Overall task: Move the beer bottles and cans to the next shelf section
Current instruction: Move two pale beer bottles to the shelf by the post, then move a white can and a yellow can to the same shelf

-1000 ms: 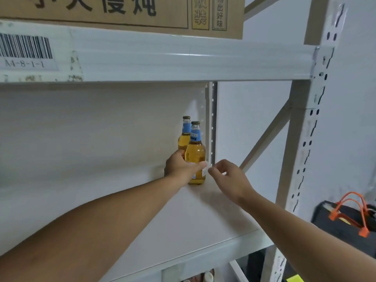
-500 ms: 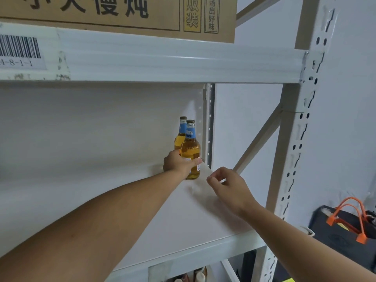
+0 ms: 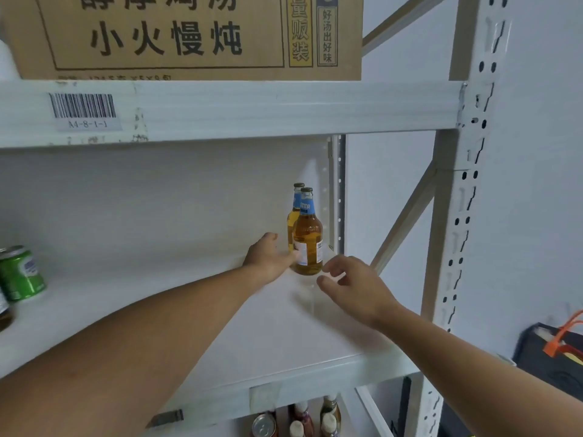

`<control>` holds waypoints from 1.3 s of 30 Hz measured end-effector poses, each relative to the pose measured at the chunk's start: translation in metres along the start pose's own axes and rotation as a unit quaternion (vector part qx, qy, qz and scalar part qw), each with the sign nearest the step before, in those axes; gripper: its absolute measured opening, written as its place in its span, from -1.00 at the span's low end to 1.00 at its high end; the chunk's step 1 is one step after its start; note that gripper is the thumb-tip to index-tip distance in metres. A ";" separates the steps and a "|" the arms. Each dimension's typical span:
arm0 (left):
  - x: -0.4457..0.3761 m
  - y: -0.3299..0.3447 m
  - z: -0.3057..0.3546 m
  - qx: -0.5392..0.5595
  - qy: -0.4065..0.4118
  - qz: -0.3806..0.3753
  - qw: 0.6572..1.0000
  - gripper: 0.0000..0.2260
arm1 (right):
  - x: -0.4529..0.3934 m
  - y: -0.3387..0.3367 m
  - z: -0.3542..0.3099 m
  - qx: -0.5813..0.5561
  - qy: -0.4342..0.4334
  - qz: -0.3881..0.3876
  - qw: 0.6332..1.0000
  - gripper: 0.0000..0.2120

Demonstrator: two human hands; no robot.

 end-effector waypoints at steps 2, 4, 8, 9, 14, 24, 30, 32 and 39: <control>0.013 -0.028 -0.021 -0.049 0.017 0.003 0.999 -0.27 | -0.001 0.009 -0.010 0.018 -0.010 -0.027 0.999 -0.59; 0.032 -0.059 -0.049 -0.093 0.014 0.005 0.996 -0.32 | -0.001 0.026 -0.023 0.036 -0.033 -0.055 0.997 -0.49; 0.079 -0.120 -0.105 -0.175 0.005 -0.002 0.985 -0.44 | -0.005 0.069 -0.057 0.050 -0.081 -0.105 0.990 -0.41; 0.092 -0.136 -0.120 -0.182 -0.004 0.001 0.983 -0.46 | -0.006 0.081 -0.068 0.038 -0.087 -0.117 0.989 -0.41; 0.163 -0.211 -0.180 -0.202 -0.058 0.038 0.977 -0.48 | -0.005 0.143 -0.130 -0.019 -0.122 -0.158 0.980 -0.44; 0.289 -0.333 -0.296 -0.184 -0.136 0.091 0.969 -0.58 | 0.054 0.260 -0.272 -0.039 -0.196 -0.229 0.953 -0.46; 0.370 -0.399 -0.382 -0.160 -0.159 0.111 0.968 -0.61 | 0.094 0.335 -0.348 -0.035 -0.189 -0.239 0.952 -0.48; 0.396 -0.424 -0.412 -0.150 -0.163 0.120 0.968 -0.62 | 0.108 0.362 -0.370 -0.039 -0.178 -0.248 0.951 -0.51; 0.439 -0.487 -0.486 -0.099 -0.167 0.159 0.968 -0.63 | 0.133 0.424 -0.424 -0.109 -0.114 -0.253 0.955 -0.55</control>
Point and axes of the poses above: each hand's wrist, its own x-axis away from the middle knuckle, its own y-axis out of the palm, z = x × y, the point moved 9 cm from there along -x, towards the middle knuckle, and after that the axes turned 7 degrees about -x, right-handed, at the moved point
